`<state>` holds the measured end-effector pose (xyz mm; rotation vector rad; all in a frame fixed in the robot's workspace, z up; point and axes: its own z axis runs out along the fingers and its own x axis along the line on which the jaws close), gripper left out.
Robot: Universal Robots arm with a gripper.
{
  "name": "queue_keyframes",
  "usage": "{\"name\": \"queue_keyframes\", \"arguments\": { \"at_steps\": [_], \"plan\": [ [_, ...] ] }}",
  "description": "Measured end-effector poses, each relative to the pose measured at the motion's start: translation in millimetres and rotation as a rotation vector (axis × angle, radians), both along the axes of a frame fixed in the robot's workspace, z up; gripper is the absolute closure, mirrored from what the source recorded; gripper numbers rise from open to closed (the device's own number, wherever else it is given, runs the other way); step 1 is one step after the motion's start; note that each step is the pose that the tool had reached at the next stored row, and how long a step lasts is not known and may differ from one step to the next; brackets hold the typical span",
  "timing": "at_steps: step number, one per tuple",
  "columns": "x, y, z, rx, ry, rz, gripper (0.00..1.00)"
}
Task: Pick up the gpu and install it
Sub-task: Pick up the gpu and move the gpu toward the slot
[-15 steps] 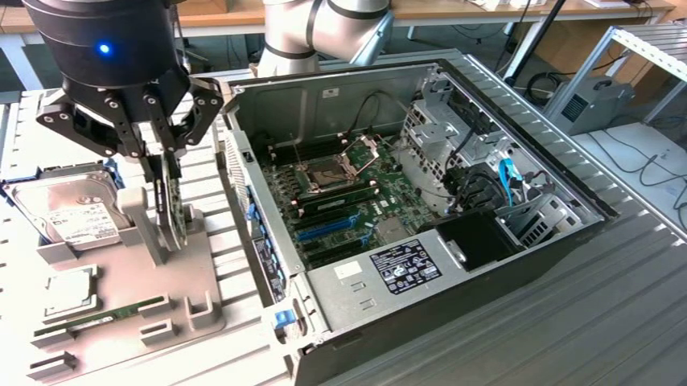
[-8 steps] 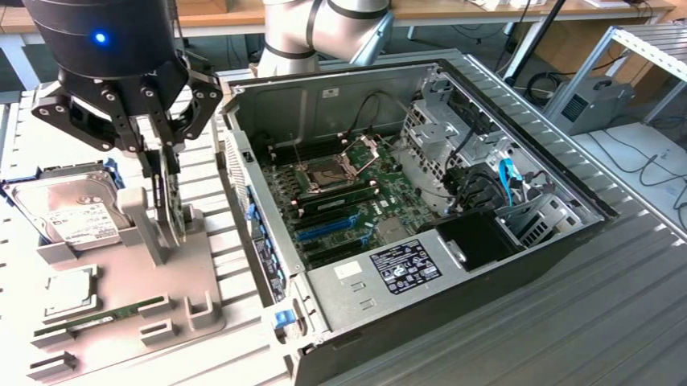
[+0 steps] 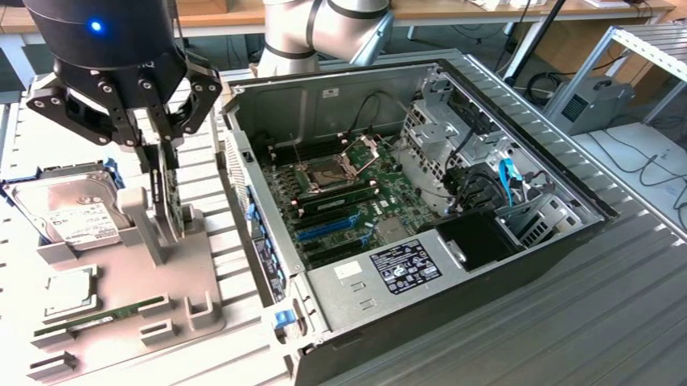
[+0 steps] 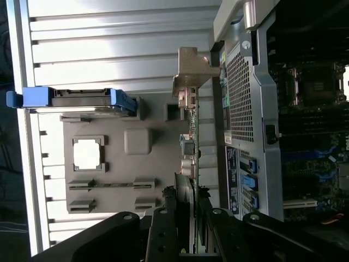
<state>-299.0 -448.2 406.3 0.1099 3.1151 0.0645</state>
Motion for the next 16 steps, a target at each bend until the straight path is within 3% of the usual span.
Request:
{"name": "queue_keyframes", "arguments": {
  "at_steps": [16],
  "plan": [
    [0.0,0.1,12.1,0.0000,-0.0001,0.000,0.74]
  ]
}}
